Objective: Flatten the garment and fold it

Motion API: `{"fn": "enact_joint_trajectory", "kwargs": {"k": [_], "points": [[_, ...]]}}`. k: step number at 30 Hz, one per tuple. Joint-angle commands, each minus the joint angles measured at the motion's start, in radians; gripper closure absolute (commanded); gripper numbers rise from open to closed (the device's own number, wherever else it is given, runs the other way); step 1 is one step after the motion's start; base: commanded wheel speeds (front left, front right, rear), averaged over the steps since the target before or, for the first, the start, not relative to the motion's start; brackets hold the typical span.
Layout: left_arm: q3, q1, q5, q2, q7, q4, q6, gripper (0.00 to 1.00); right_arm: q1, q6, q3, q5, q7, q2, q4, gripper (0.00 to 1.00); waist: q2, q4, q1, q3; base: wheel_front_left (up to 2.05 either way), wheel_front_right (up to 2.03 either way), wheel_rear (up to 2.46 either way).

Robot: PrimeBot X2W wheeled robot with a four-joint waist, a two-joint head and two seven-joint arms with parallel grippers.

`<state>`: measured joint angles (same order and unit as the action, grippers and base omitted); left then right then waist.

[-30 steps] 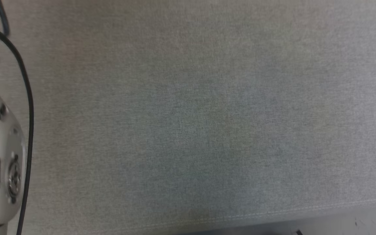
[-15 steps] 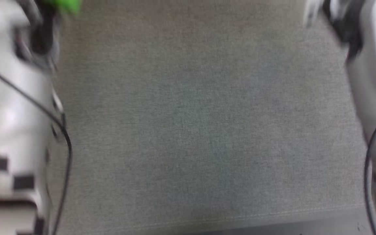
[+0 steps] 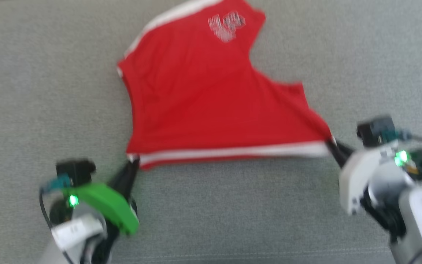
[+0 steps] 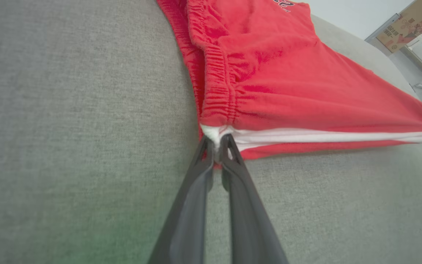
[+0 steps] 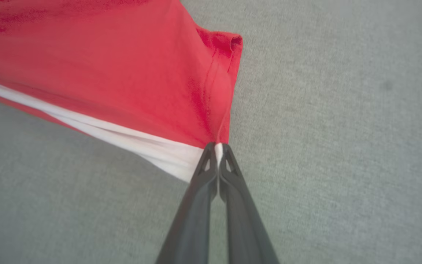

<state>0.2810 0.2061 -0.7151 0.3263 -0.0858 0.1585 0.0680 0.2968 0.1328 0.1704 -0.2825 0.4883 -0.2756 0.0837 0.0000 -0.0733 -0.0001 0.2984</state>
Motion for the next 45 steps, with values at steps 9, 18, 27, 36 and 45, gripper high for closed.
{"fn": "enact_joint_trajectory", "kwargs": {"k": [9,18,27,36,45], "points": [[0.067,-0.316,-0.021,0.021,-0.104,-0.173,-0.082,1.0,-0.385,-0.002,-0.15,0.049,0.229,0.053,-0.216,1.0,0.0,0.053,0.0001,-0.132,0.0,0.0,0.0],[0.111,-0.328,0.019,0.011,-0.142,-0.334,-0.131,1.0,-0.448,-0.002,-0.228,0.076,0.299,0.102,-0.399,1.0,0.0,0.086,0.0001,-0.127,0.0,0.0,0.0],[0.109,-0.129,0.027,-0.085,-0.097,-0.302,-0.128,1.0,-0.122,-0.002,-0.125,0.093,0.236,0.002,-0.3,1.0,0.0,0.132,0.0001,-0.073,0.0,0.0,0.0],[0.07,0.056,0.063,-0.158,0.0,-0.158,-0.156,1.0,0.251,-0.002,-0.031,0.113,0.126,-0.027,-0.025,1.0,0.0,0.201,0.0001,0.038,0.0,0.0,0.0],[0.075,0.198,0.088,-0.206,0.07,-0.02,-0.146,1.0,0.561,-0.002,0.096,0.141,0.079,-0.072,0.247,1.0,0.0,0.283,0.0001,0.165,0.0,0.0,0.0]]}}
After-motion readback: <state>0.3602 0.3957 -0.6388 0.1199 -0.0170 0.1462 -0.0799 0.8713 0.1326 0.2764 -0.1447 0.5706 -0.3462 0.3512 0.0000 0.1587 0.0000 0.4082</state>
